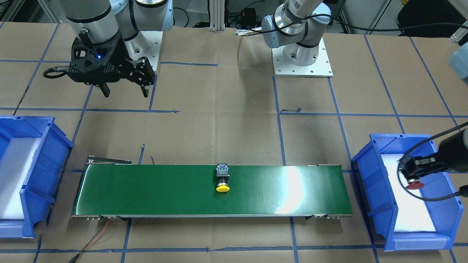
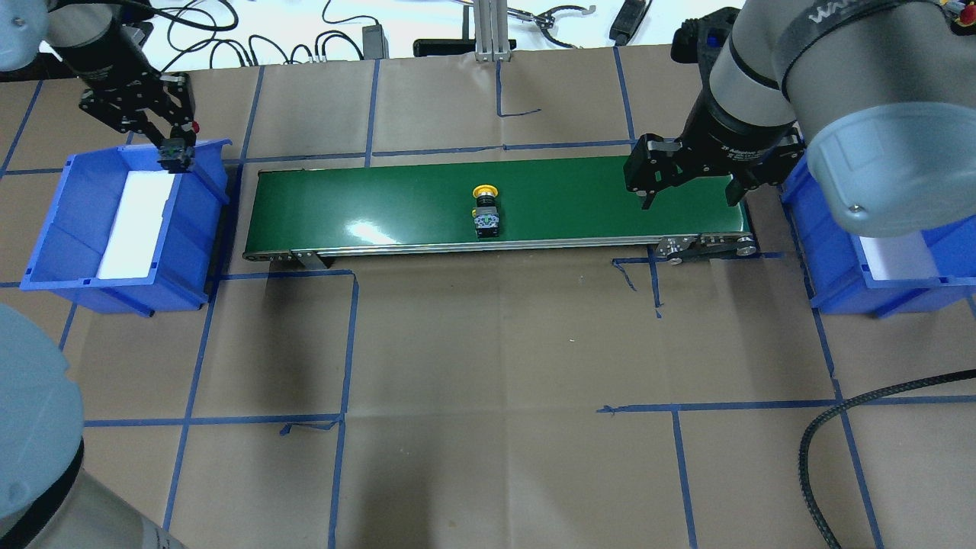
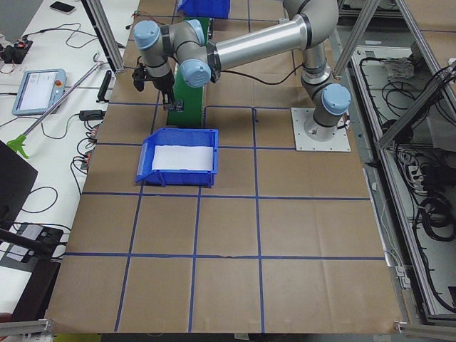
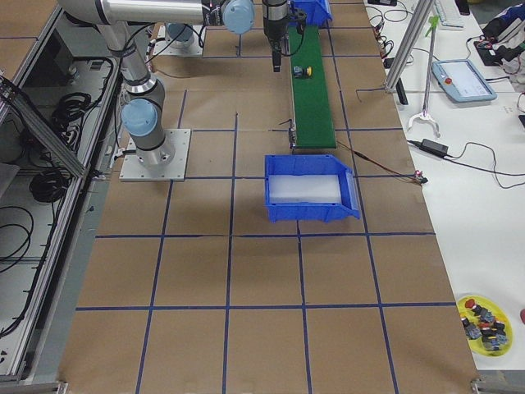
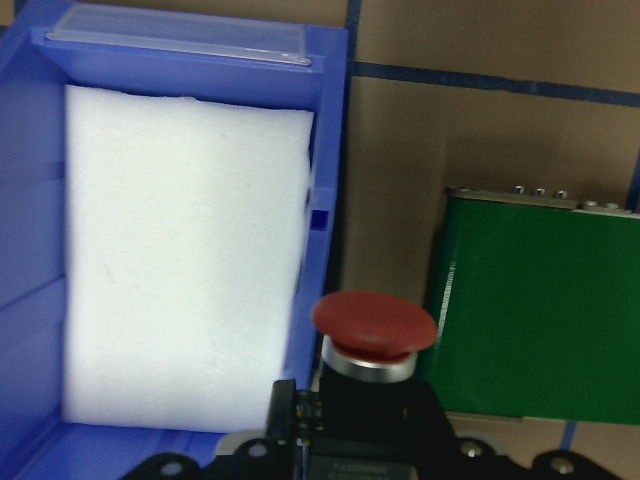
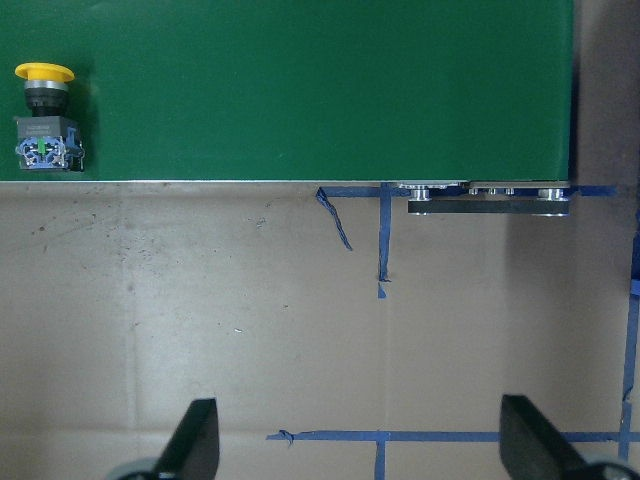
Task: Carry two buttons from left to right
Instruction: 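Carry the red button onto the conveyor and release it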
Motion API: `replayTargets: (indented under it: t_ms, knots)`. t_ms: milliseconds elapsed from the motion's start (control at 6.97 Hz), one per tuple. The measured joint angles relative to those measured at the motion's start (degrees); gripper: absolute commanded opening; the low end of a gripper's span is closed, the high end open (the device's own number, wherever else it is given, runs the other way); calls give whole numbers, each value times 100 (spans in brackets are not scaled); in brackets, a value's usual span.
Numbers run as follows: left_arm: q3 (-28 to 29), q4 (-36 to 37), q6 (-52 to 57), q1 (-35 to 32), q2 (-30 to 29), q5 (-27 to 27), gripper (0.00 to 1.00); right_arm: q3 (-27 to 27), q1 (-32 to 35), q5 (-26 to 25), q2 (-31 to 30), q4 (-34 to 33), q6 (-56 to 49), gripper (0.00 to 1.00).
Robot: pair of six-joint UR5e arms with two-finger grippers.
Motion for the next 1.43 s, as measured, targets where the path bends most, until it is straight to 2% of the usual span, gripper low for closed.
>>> replayTargets:
  t_ms: [287,717,861,1004,1435]
  knots:
    - [-430,408,-723,-486,-56,8,10,8,-1,-9,0,12,1,100]
    - [-1338,1778,-1009,-838,-172,58,11,22,-1,-11,8,26,-1,100]
    - [-1554,2049,-1014,-888,-200,63,29,22,1,-9,9,13,-21,100]
    - [-1678,2167,-996,-904,-199,65,99,15,1,-7,9,-8,-43,100]
    - [-1639,2177,-995,-906,-102,76,100,11,6,-7,12,10,-35,100]
